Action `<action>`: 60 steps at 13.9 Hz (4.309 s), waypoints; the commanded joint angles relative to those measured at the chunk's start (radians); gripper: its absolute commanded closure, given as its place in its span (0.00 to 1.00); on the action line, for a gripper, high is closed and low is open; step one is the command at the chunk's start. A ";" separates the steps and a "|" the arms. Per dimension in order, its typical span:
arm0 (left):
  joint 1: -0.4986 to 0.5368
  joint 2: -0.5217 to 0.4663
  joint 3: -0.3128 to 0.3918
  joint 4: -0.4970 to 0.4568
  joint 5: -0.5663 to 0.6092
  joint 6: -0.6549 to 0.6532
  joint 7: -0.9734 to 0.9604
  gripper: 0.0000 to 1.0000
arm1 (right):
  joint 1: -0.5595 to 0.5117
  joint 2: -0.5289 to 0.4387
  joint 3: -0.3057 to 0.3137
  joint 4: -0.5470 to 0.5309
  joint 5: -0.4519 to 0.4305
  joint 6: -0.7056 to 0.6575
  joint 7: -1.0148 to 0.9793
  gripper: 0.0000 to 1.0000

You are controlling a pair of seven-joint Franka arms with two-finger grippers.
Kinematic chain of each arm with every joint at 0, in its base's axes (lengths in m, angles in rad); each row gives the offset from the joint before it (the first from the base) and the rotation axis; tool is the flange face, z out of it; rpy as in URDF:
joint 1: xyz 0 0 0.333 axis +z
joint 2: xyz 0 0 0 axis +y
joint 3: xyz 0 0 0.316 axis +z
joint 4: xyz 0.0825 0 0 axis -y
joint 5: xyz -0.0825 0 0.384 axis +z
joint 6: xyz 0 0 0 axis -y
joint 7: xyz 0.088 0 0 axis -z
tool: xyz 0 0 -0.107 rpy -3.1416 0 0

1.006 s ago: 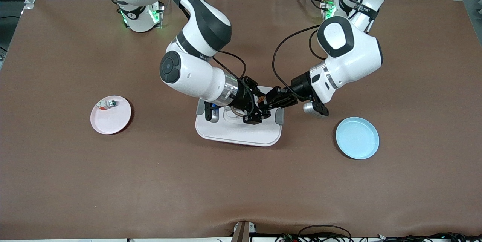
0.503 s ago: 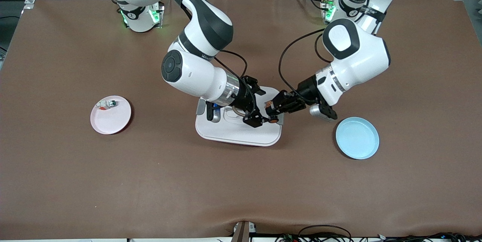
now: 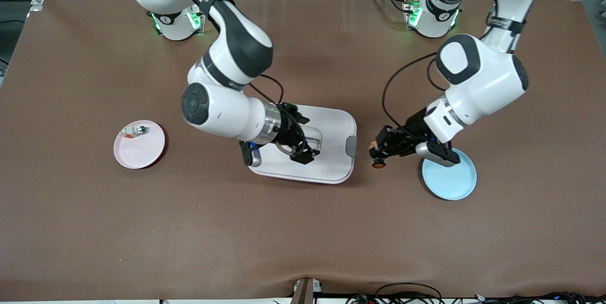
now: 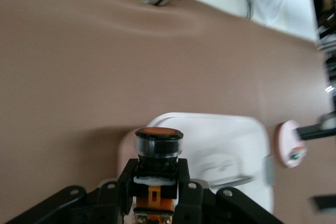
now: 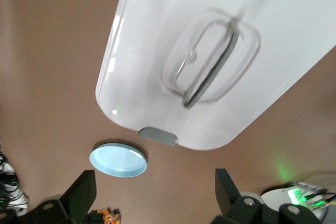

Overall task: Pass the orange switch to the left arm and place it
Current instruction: 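Carry the switch to the blue plate while the right gripper withdraws, then lower the switch onto the blue plate and open the left gripper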

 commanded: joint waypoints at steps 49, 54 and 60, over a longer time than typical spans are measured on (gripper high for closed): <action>0.351 0.288 -0.003 -0.032 0.803 0.054 1.297 0.00 | -0.607 -0.216 0.017 0.011 -0.682 -0.841 -1.531 0.00; 0.349 0.193 -0.013 0.074 0.780 -0.173 1.138 0.00 | -0.608 -0.220 0.016 0.060 -0.685 -0.840 -1.533 0.00; 0.347 0.078 -0.014 0.179 0.710 -0.407 0.860 0.00 | -0.598 -0.257 0.016 0.079 -0.689 -0.840 -1.531 0.00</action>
